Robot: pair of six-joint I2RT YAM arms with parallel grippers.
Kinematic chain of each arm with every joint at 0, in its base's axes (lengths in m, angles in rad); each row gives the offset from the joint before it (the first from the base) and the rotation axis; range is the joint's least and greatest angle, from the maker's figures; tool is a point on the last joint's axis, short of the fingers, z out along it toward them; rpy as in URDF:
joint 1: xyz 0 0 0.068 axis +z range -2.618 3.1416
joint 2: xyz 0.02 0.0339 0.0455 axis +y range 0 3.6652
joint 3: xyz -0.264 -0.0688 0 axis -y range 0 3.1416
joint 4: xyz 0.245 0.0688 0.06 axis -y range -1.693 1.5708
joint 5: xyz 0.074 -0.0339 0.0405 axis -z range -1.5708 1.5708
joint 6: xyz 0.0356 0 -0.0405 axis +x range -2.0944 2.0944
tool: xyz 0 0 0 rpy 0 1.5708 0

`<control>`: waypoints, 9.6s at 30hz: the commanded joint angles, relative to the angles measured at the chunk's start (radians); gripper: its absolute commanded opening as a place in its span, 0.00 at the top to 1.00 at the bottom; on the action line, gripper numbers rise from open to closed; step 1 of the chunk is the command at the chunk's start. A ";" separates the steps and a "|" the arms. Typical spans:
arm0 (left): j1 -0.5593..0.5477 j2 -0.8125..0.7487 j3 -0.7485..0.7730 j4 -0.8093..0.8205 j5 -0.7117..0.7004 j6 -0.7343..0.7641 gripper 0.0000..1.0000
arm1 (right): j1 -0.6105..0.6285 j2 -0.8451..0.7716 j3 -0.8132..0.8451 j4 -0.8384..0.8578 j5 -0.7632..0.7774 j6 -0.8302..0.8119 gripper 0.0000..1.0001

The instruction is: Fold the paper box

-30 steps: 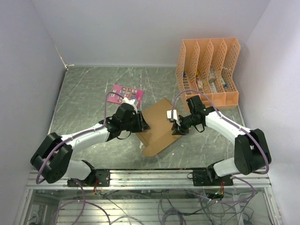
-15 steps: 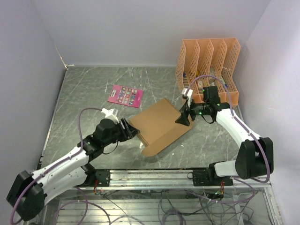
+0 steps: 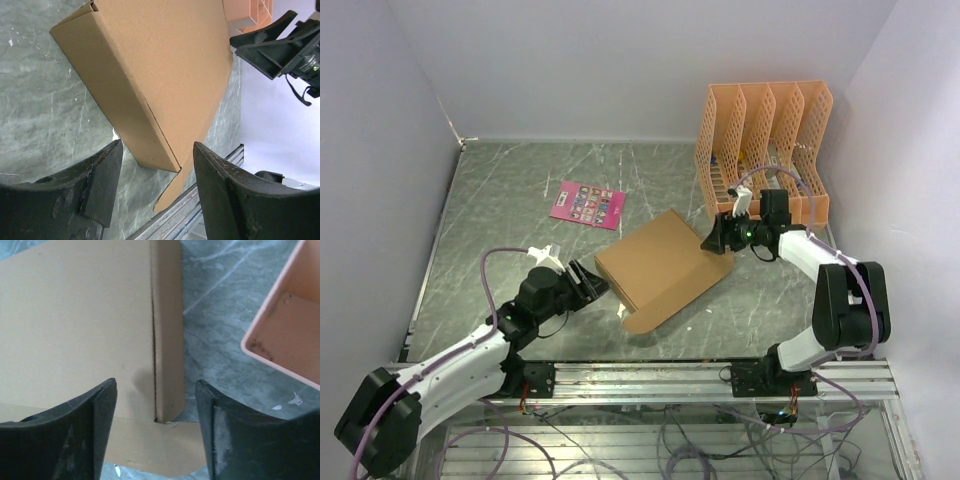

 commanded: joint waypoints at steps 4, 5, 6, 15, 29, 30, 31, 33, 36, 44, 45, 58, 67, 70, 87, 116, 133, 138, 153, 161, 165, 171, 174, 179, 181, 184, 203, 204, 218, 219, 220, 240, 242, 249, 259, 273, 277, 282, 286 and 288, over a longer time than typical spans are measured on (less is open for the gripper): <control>0.018 0.077 -0.062 0.223 0.037 -0.061 0.22 | -0.029 0.089 0.002 0.022 -0.001 0.044 0.52; 0.018 0.088 -0.067 0.235 0.035 -0.066 0.20 | -0.038 0.094 -0.002 0.018 -0.007 0.044 0.54; 0.019 0.096 -0.071 0.243 0.034 -0.068 0.20 | -0.048 0.097 -0.005 0.012 -0.013 0.045 0.57; 0.018 0.183 -0.089 0.352 0.027 -0.107 0.13 | -0.108 0.126 -0.041 -0.013 -0.036 0.047 0.67; 0.007 0.436 -0.109 0.614 0.011 -0.171 0.09 | -0.119 0.168 -0.049 -0.019 -0.025 0.050 0.70; 0.005 0.438 -0.107 0.612 0.004 -0.168 0.08 | -0.122 0.168 -0.051 -0.018 -0.024 0.054 0.70; 0.002 0.438 -0.103 0.603 -0.004 -0.164 0.08 | -0.126 0.171 -0.053 -0.018 -0.023 0.056 0.70; -0.005 0.437 -0.092 0.589 -0.018 -0.153 0.08 | -0.134 0.176 -0.054 -0.021 -0.023 0.059 0.71; -0.015 0.446 -0.077 0.587 -0.024 -0.137 0.08 | -0.151 0.187 -0.054 -0.029 -0.024 0.063 0.71; -0.045 0.540 -0.080 0.684 -0.043 -0.162 0.08 | -0.190 0.190 -0.055 -0.035 -0.073 0.059 0.72; -0.048 0.545 -0.075 0.685 -0.047 -0.158 0.08 | -0.190 0.182 -0.055 -0.036 -0.084 0.056 0.71; -0.058 0.578 -0.044 0.789 -0.075 -0.123 0.07 | -0.200 0.200 -0.054 -0.064 -0.058 0.036 0.74; -0.069 0.640 -0.035 0.838 -0.069 -0.131 0.06 | -0.223 0.209 -0.054 -0.067 -0.045 0.040 0.75; -0.074 0.653 -0.033 0.855 -0.072 -0.132 0.06 | -0.228 0.216 -0.052 -0.071 -0.046 0.037 0.75; -0.109 0.825 0.031 1.081 -0.121 -0.180 0.03 | -0.228 0.234 -0.048 -0.075 -0.058 0.034 0.75; -0.138 0.537 0.141 0.572 -0.212 -0.268 0.39 | -0.224 -0.169 0.175 -0.466 -0.343 -0.574 0.26; -0.132 0.481 0.190 0.421 -0.190 -0.414 0.38 | 0.567 -0.633 -0.154 -0.169 0.242 -0.965 0.00; -0.132 0.480 0.179 0.432 -0.186 -0.440 0.38 | 0.884 -0.650 -0.259 -0.006 0.603 -0.907 0.00; -0.115 0.469 0.170 0.462 -0.150 -0.512 0.38 | 1.021 -0.504 -0.505 0.573 0.958 -0.980 0.00; -0.112 0.462 0.171 0.465 -0.125 -0.532 0.38 | 1.020 -0.395 -0.521 0.729 0.970 -1.026 0.16; -0.110 0.448 0.170 0.458 -0.114 -0.535 0.38 | 1.013 -0.339 -0.487 0.733 0.959 -1.029 0.28; -0.110 0.410 0.164 0.436 -0.115 -0.537 0.37 | 0.996 -0.302 -0.454 0.733 0.943 -1.009 0.48; -0.110 0.384 0.157 0.422 -0.121 -0.543 0.32 | 0.990 -0.312 -0.430 0.708 0.949 -0.968 0.56; -0.110 0.295 0.192 0.290 -0.144 -0.517 0.15 | 0.989 -0.357 -0.379 0.650 0.954 -0.893 0.61; -0.109 0.235 0.213 0.209 -0.169 -0.503 0.03 | 0.987 -0.372 -0.352 0.632 0.958 -0.862 0.62; -0.101 0.121 0.251 0.068 -0.215 -0.472 0.00 | 0.984 -0.396 -0.306 0.580 0.956 -0.814 0.62; -0.086 -0.157 0.841 -0.824 -0.413 0.043 0.01 | 0.638 -0.219 0.398 -0.021 0.725 -0.169 0.62; -0.086 -0.124 0.883 -0.846 -0.419 0.082 0.01 | 0.604 -0.191 0.475 -0.077 0.692 -0.110 0.61; -0.086 -0.012 0.908 -0.764 -0.343 0.194 0.02 | 0.325 -0.046 0.523 -0.168 0.034 0.655 0.62; -0.086 -0.013 0.894 -0.757 -0.333 0.188 0.02 | 0.327 -0.062 0.452 -0.089 0.006 0.702 0.62; -0.086 -0.014 0.881 -0.752 -0.325 0.189 0.02 | 0.332 -0.069 0.386 -0.018 -0.011 0.740 0.62; -0.086 -0.003 0.613 -0.689 -0.234 0.121 0.05 | 0.378 0.148 -0.021 0.484 -0.066 0.974 0.45; -0.086 0.019 0.586 -0.659 -0.223 0.123 0.07 | 0.378 0.168 -0.017 0.482 -0.067 0.960 0.40; -0.086 0.152 0.559 -0.575 -0.199 0.158 0.15 | 0.377 0.204 -0.001 0.372 -0.023 0.834 0.20; -0.086 0.333 0.615 -0.574 -0.215 0.248 0.18 | 0.372 0.156 0.073 0.059 0.138 0.596 0.07; -0.085 0.421 0.708 -0.617 -0.200 0.313 0.24 | 0.331 0.000 0.148 -0.269 0.264 0.135 0.03; -0.086 0.394 0.706 -0.634 -0.162 0.355 0.25 | 0.309 -0.129 0.144 -0.411 -0.040 -0.445 0.04; -0.084 0.322 0.622 -0.551 -0.068 0.410 0.22 | 0.320 -0.357 -0.028 -0.566 -0.320 -1.114 0.11; -0.064 0.296 0.597 -0.709 -0.146 0.371 0.16 | 0.448 -0.415 -0.139 -0.417 -0.196 -1.082 0.61; -0.052 0.282 0.588 -0.757 -0.191 0.368 0.10 | 0.528 -0.378 -0.161 -0.399 -0.110 -1.089 0.83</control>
